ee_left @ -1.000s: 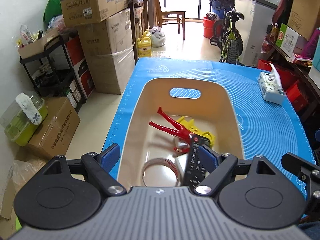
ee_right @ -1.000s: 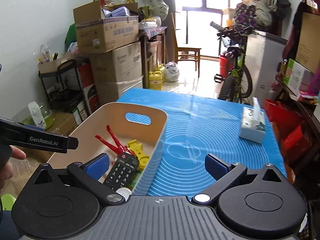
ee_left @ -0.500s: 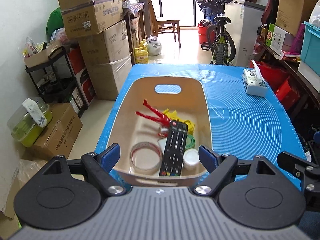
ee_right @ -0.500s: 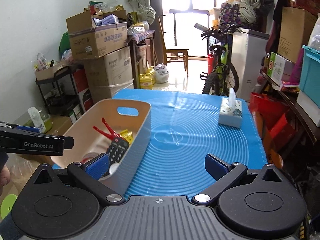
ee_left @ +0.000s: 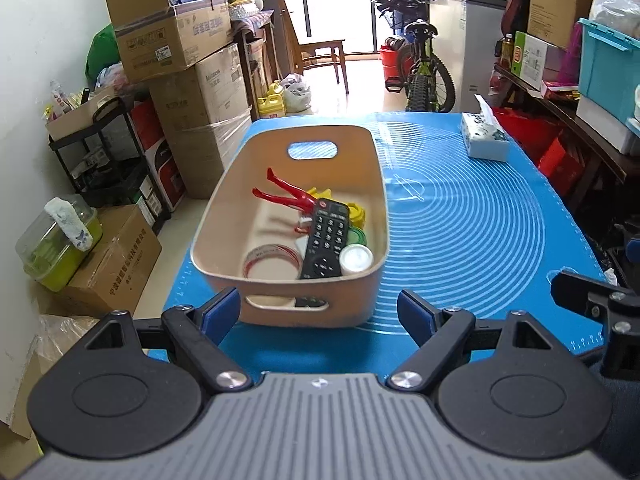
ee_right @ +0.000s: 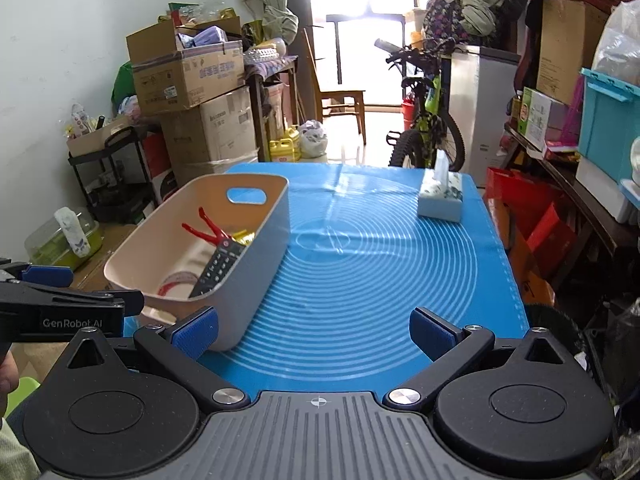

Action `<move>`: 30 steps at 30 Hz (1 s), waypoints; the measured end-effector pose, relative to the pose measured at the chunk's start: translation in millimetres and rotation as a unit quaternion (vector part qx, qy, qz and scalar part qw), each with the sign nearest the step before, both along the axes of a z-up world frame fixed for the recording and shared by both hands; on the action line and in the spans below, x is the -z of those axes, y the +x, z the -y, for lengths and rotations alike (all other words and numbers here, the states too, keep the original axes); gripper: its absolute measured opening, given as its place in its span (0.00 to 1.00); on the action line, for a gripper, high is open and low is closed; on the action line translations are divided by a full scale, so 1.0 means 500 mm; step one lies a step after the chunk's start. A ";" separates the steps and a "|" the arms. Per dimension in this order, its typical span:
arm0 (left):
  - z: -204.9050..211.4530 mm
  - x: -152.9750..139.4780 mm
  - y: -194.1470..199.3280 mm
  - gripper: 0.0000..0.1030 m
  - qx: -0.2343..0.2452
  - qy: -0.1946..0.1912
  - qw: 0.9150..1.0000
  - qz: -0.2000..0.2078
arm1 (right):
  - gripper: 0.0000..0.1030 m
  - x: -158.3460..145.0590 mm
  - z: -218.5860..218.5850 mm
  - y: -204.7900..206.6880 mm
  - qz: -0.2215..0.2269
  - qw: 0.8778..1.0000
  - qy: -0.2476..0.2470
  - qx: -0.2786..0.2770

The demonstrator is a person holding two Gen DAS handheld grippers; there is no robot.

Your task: Organize rigid objects

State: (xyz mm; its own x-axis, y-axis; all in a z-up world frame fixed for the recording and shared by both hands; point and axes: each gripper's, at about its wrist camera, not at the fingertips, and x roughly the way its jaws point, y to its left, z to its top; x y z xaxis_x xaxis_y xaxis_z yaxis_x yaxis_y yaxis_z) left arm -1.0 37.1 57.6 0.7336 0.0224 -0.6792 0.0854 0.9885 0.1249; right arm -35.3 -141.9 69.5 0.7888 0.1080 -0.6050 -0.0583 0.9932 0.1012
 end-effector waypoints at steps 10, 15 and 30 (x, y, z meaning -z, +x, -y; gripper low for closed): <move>0.031 0.038 -0.033 0.83 0.021 -0.016 1.000 0.005 | 0.98 0.043 0.018 -0.050 0.009 1.000 -0.015 0.013; 0.041 0.050 -0.039 0.83 0.026 -0.027 0.999 0.006 | 0.98 0.063 0.033 -0.068 0.009 1.000 -0.010 0.026; 0.055 0.078 -0.053 0.83 0.038 -0.042 0.998 -0.005 | 0.98 0.072 0.026 -0.104 0.051 0.998 -0.033 0.027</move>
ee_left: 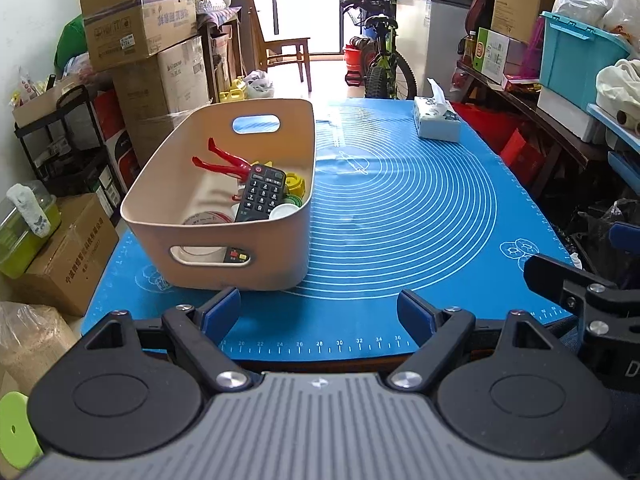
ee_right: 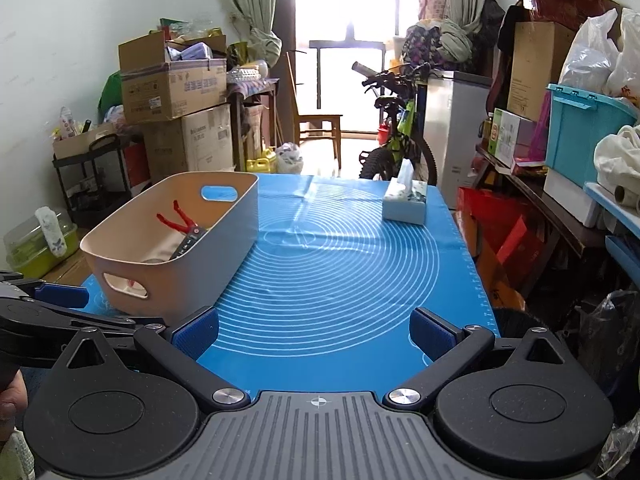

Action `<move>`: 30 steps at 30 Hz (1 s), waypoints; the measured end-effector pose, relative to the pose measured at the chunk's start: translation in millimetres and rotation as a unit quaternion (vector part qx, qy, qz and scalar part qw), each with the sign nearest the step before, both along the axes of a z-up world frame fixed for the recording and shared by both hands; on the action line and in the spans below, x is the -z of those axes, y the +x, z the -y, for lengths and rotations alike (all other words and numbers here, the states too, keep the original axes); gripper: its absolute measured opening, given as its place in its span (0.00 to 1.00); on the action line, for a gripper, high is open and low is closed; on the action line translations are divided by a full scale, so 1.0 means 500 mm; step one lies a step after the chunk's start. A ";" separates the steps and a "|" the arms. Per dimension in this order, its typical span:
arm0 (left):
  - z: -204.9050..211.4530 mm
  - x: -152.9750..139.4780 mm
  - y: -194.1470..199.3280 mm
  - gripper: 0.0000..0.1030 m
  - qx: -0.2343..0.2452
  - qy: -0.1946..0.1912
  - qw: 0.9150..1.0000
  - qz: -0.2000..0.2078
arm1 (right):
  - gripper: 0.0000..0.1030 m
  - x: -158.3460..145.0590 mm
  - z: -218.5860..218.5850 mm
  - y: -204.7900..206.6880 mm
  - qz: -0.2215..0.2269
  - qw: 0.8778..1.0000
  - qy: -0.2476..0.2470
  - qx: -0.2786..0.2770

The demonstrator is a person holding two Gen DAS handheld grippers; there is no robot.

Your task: Organize rigid objects

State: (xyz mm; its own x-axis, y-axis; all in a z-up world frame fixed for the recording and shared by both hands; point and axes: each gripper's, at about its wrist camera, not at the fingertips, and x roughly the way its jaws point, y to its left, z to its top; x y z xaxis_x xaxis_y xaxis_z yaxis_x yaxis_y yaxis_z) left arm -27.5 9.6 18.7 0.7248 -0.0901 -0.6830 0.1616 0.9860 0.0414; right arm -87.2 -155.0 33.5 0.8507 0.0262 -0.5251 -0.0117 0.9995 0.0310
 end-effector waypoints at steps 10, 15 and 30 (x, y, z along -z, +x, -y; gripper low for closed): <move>0.006 0.003 -0.003 0.83 0.005 -0.003 1.000 -0.006 | 0.98 0.005 -0.005 -0.007 -0.001 1.000 -0.002 -0.006; 0.008 0.005 -0.003 0.83 0.005 -0.003 1.000 -0.007 | 0.98 0.008 -0.001 -0.011 -0.002 1.000 -0.002 -0.005; 0.003 0.005 -0.003 0.83 0.004 -0.002 1.000 -0.008 | 0.98 0.008 -0.003 -0.009 0.000 1.000 -0.006 -0.006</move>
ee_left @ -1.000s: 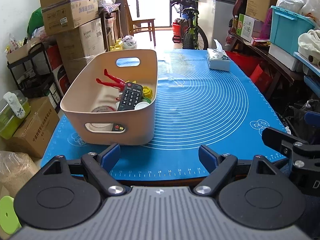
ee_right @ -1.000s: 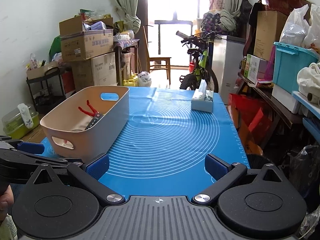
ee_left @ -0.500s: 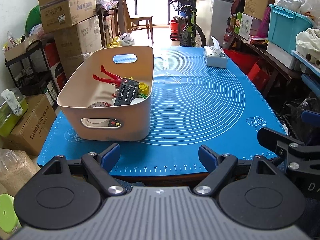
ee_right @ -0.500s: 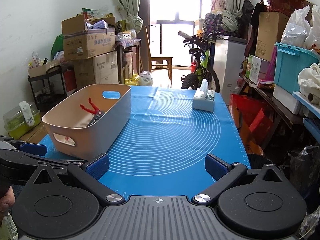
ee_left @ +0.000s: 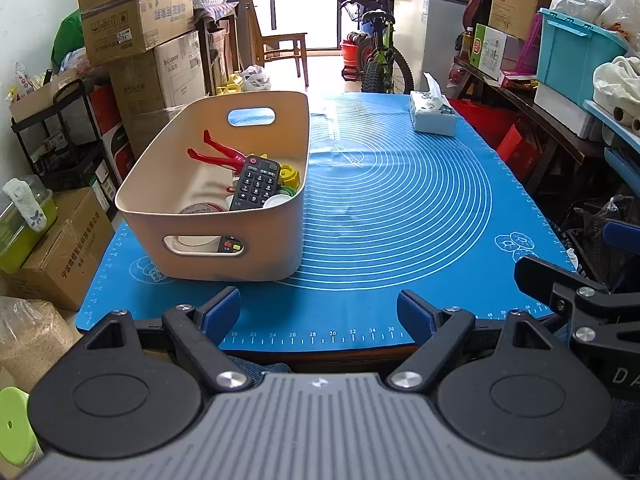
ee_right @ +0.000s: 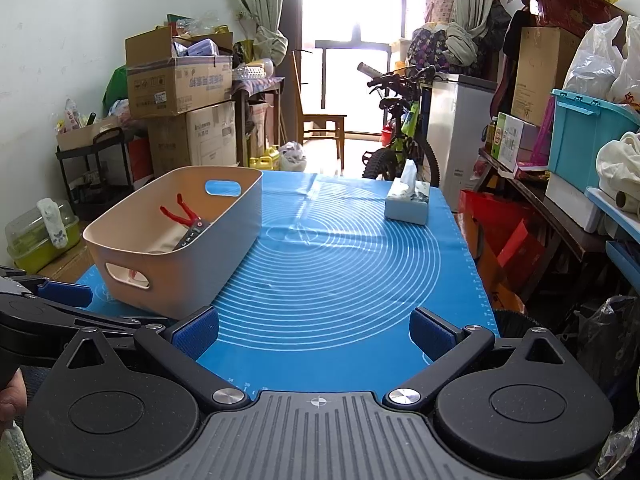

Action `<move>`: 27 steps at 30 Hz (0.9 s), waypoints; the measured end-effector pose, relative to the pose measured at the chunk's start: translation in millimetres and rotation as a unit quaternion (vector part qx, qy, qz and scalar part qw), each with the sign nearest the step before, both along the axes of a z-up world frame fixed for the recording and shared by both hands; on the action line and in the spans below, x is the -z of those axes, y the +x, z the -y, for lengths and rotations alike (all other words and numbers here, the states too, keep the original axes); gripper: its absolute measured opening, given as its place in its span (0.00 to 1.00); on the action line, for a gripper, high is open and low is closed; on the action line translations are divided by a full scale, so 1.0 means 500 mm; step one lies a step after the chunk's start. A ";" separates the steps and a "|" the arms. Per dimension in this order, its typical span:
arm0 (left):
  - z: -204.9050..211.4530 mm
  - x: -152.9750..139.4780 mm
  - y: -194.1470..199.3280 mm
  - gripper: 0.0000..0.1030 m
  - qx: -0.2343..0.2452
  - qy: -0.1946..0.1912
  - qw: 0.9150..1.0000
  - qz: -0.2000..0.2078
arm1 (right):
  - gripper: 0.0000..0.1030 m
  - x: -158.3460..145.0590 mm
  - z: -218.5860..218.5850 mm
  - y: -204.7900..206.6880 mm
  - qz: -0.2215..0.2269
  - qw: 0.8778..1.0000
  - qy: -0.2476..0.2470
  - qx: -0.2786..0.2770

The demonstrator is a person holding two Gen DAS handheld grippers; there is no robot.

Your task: Organize rigid objects

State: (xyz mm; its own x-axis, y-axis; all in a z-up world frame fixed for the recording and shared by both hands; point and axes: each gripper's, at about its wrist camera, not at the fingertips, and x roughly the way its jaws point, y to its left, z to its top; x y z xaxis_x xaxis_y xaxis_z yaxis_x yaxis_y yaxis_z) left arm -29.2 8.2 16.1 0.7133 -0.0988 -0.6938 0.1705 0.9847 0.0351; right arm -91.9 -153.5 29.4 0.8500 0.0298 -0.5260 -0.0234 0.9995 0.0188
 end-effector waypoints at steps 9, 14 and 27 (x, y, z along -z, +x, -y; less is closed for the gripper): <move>0.004 0.001 0.002 0.83 0.002 0.002 1.000 -0.002 | 0.98 0.000 0.001 0.000 0.000 1.000 0.000 0.000; 0.004 0.003 0.002 0.83 0.002 0.002 1.000 -0.003 | 0.98 0.000 0.001 0.000 0.000 1.000 -0.001 -0.001; 0.002 0.003 0.000 0.83 0.000 0.000 1.000 0.001 | 0.98 0.006 0.006 -0.003 0.002 1.000 -0.002 0.000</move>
